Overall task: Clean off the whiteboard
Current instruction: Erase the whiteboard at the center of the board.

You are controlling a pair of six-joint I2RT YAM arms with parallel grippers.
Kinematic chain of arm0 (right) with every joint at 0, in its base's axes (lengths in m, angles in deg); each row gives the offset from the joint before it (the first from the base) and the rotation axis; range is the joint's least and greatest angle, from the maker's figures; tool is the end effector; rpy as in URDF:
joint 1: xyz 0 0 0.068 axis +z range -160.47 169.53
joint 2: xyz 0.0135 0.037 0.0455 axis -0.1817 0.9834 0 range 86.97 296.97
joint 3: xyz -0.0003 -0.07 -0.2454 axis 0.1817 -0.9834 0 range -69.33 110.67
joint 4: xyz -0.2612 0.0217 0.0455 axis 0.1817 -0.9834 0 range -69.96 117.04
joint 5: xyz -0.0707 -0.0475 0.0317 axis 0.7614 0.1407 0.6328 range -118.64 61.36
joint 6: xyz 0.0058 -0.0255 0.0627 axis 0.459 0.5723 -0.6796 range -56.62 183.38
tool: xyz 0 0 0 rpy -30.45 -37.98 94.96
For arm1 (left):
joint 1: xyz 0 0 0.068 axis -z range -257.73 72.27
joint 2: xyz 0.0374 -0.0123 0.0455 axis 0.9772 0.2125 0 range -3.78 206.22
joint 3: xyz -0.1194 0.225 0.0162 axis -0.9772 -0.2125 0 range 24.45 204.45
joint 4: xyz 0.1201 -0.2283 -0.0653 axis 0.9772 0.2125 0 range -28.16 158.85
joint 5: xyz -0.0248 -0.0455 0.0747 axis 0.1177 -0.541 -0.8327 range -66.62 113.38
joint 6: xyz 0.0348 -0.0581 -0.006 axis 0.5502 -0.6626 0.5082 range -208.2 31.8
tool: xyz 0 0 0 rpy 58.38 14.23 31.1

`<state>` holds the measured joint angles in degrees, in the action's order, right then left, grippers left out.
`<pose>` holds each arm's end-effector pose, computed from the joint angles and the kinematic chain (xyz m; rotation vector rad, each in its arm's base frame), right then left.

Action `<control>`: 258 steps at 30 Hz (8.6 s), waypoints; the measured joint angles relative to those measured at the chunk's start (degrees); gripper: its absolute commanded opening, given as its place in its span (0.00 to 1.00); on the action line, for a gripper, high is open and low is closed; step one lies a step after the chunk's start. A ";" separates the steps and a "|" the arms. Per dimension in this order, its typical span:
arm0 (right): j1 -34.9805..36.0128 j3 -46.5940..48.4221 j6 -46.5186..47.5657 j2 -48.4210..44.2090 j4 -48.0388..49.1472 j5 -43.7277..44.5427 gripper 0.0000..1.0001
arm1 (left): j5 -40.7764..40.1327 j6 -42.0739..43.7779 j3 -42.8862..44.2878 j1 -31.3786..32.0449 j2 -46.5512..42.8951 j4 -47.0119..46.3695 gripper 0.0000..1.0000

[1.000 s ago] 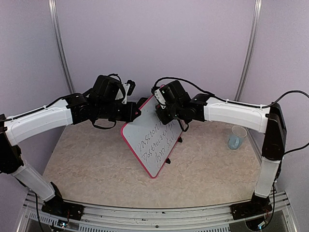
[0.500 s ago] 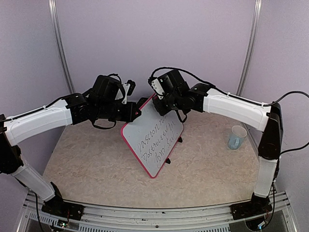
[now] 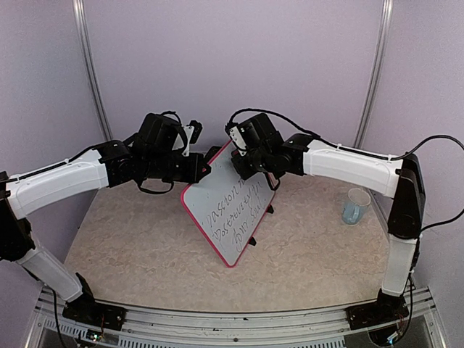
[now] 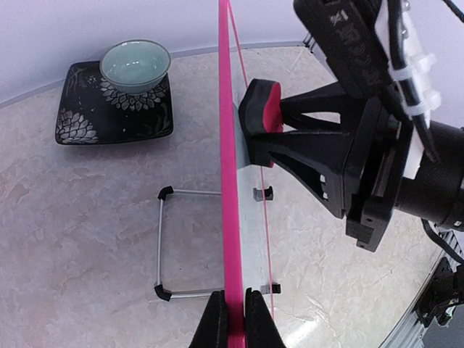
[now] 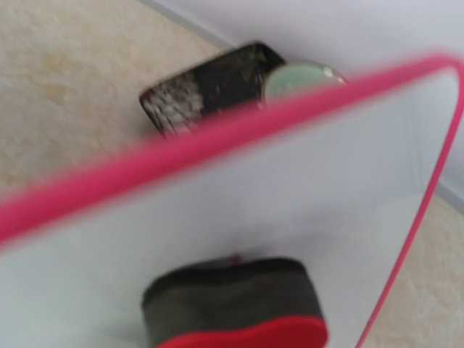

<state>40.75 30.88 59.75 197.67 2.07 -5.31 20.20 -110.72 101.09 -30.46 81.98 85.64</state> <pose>0.3077 0.3487 0.2848 -0.6497 2.0335 0.1150 0.2505 -0.2668 0.3084 0.4421 2.1713 -0.6390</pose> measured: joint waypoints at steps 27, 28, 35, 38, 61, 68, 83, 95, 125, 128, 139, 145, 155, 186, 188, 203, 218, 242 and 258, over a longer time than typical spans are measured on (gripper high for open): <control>-0.57 7.17 0.63 0.96 -3.28 -1.99 0.28 | 1.05 0.26 -0.50 0.02 -0.55 -0.33 0.00; -0.57 6.88 0.59 0.96 -2.86 -1.88 0.28 | 0.98 0.26 -0.50 0.02 -0.55 -0.33 0.00; -0.79 0.48 -0.39 0.59 0.13 -0.22 0.28 | 0.11 -0.07 -0.66 -0.04 -0.55 -0.13 0.00; -1.01 -1.84 -0.81 0.31 0.52 0.20 0.28 | 0.07 -0.15 -0.66 -0.09 -0.55 -0.15 0.00; -1.27 7.15 0.17 1.27 -4.11 -3.74 0.28 | 0.94 0.07 -0.76 -0.09 -0.68 -0.50 0.00; -1.25 5.95 -0.15 1.77 -2.05 -2.91 0.28 | 0.59 0.02 -1.03 -0.26 -0.68 -0.57 0.00; -2.40 1.66 -1.29 1.77 -1.33 -1.62 0.28 | 0.33 -0.20 -1.25 -0.37 -0.72 -0.74 0.00; -2.86 11.63 0.11 3.89 -6.49 -3.80 0.28 | 0.94 -0.15 -1.25 -0.37 -0.76 -0.90 0.00; -4.13 2.91 -0.85 3.39 -2.69 -2.08 0.28 | 0.42 -0.50 -1.25 -0.70 -0.76 -0.52 0.00; -4.24 5.11 -0.48 3.41 -4.68 -3.28 0.28 | 0.79 -0.46 -1.22 -0.70 -0.76 -0.63 0.00; -4.09 12.15 -0.09 4.17 -4.96 -4.81 0.29 | 1.66 0.04 -1.25 -0.68 -0.76 -1.05 0.00; -4.11 10.45 -0.50 4.31 -3.43 -4.07 0.28 | 1.25 -0.15 -1.27 -0.68 -0.76 -0.96 0.00; -5.70 5.99 -1.86 4.39 -2.54 -3.04 0.28 | 0.83 -0.42 -1.40 -0.70 -0.76 -0.98 0.00; -5.77 11.37 -0.48 5.05 -5.84 -5.88 0.28 | 1.20 -0.55 -1.40 -0.68 -0.83 -1.01 0.00; -5.70 13.97 -0.52 6.27 -6.82 -5.03 0.28 | 1.18 -0.55 -1.40 -0.68 -0.83 -1.01 0.00; -9.44 17.03 -1.64 9.46 -7.39 -3.26 0.28 | 1.05 -0.59 -1.40 -0.70 -0.83 -1.01 0.00; -11.08 6.32 -2.16 5.49 -3.32 -6.34 0.28 | 4.59 2.67 -1.38 0.15 -0.85 -1.36 0.28; 12.15 -29.00 -6.62 -18.34 10.73 -0.98 0.28 | -0.46 -1.66 -6.51 5.20 -13.75 -1.60 0.59; 18.58 -31.50 -11.34 -18.34 14.34 3.61 0.28 | -7.87 -5.92 -12.22 8.55 -15.74 -2.27 0.54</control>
<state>59.33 -0.62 48.40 179.33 16.41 -1.70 12.33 -116.65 88.87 -21.92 66.24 83.36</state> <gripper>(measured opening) 0.282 0.525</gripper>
